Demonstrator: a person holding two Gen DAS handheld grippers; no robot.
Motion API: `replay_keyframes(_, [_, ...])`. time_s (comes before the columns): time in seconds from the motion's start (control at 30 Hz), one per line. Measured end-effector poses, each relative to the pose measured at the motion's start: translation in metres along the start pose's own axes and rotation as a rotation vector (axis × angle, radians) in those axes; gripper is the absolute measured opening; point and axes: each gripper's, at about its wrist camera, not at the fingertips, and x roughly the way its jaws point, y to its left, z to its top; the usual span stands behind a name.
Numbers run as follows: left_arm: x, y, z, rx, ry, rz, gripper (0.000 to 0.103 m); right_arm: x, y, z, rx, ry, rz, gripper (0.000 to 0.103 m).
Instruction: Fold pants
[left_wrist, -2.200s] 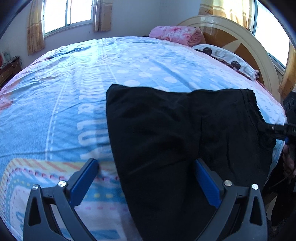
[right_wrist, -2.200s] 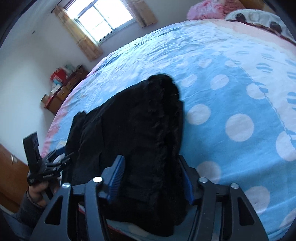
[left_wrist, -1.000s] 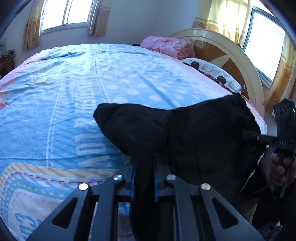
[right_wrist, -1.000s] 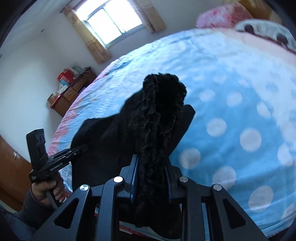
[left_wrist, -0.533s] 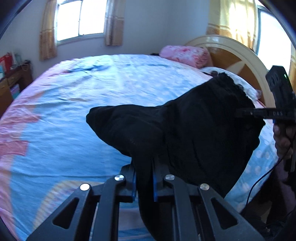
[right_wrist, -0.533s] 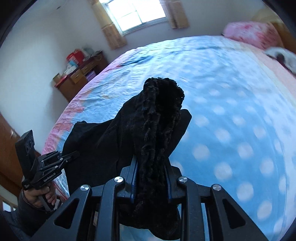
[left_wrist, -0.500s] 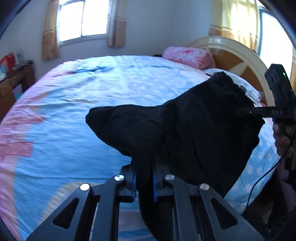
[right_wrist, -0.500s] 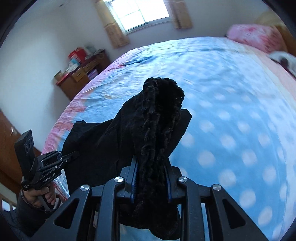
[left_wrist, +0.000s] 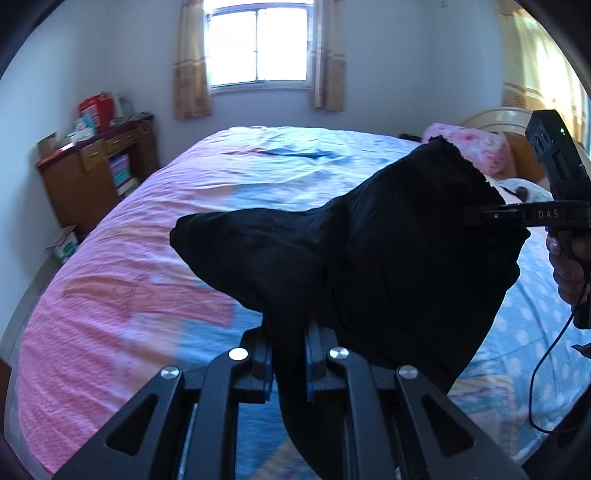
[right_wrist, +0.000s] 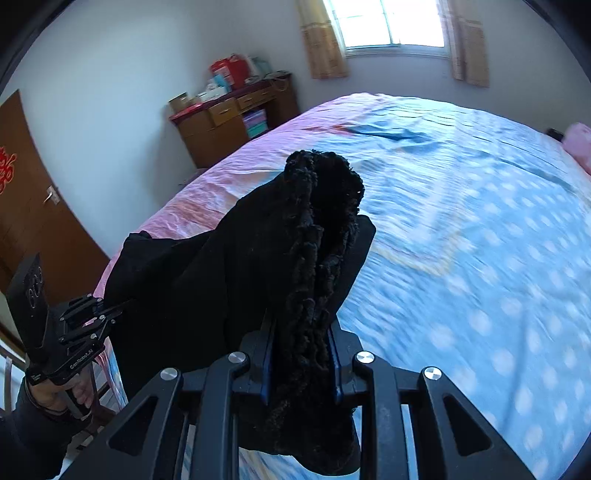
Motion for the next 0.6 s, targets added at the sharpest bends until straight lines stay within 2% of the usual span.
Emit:
replay_keyframes(0.17, [0.008,0.025,-0.009,-0.025,0.02,0.041,0.013,0.034,0.013,0.012,-0.017,0.025,0.041,0.024])
replay_keyframes(0.3, [0.025,0.037,-0.019,-0.04,0.05,0.048,0.013,0.057,0.007,0.012,-0.002,0.055,0.058,0.024])
replay_keyframes(0.6, [0.035,0.032,-0.027,-0.023,0.068,0.059,0.013,0.09,-0.012,0.006,0.045,0.12,0.069,0.024])
